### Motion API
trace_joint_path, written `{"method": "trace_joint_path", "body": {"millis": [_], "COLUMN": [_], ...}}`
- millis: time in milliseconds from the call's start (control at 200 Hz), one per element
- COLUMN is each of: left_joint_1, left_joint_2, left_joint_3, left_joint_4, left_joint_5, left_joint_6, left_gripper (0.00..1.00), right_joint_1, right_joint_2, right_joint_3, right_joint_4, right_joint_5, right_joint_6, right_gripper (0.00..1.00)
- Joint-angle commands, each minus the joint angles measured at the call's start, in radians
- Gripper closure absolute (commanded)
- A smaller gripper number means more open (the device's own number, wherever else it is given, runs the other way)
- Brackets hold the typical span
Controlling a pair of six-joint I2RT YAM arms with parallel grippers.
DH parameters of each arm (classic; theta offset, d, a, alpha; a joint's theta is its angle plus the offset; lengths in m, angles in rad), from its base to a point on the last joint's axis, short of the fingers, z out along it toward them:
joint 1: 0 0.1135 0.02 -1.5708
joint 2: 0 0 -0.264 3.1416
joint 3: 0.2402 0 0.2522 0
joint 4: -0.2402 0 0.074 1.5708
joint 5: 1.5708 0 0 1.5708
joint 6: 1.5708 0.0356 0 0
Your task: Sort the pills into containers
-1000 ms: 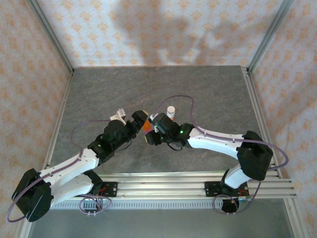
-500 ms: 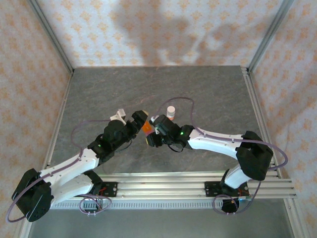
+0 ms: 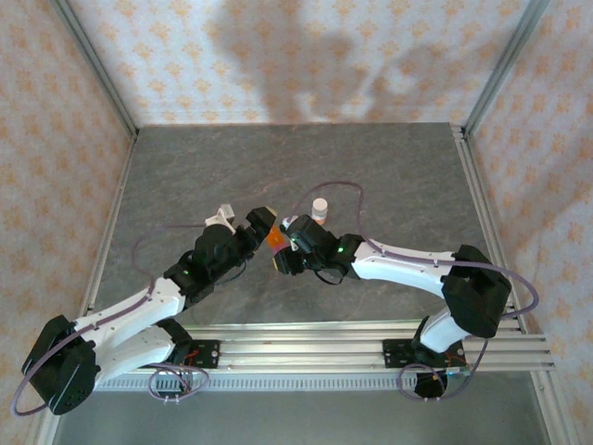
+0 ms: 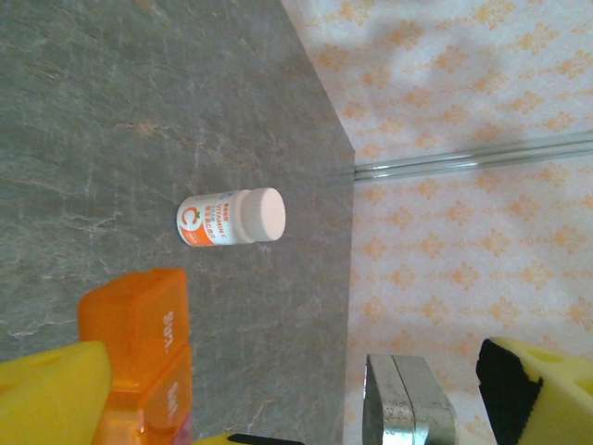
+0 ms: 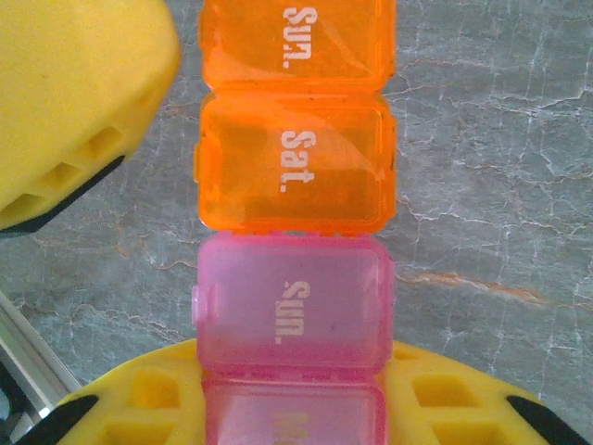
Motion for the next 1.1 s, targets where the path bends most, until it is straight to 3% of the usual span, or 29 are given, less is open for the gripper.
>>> {"method": "trace_joint_path", "body": {"millis": [0,1091], "left_joint_1": [-0.008,-0.019], "left_joint_2": [-0.027,0.062], "left_joint_3": [0.025,0.061], "left_joint_4": [-0.045,0.049], "left_joint_5": [-0.046,-0.016], "left_joint_6": [0.026,0.023], "left_gripper": [0.0,0.0], "right_joint_1": [0.002,0.001], "right_joint_2": [-0.027,-0.017], "right_joint_3": [0.021,0.022], "right_joint_4": [0.01,0.031], "right_joint_5": [0.037,-0.008], "right_joint_6": [0.004,0.003], "right_gripper": [0.73,0.73]}}
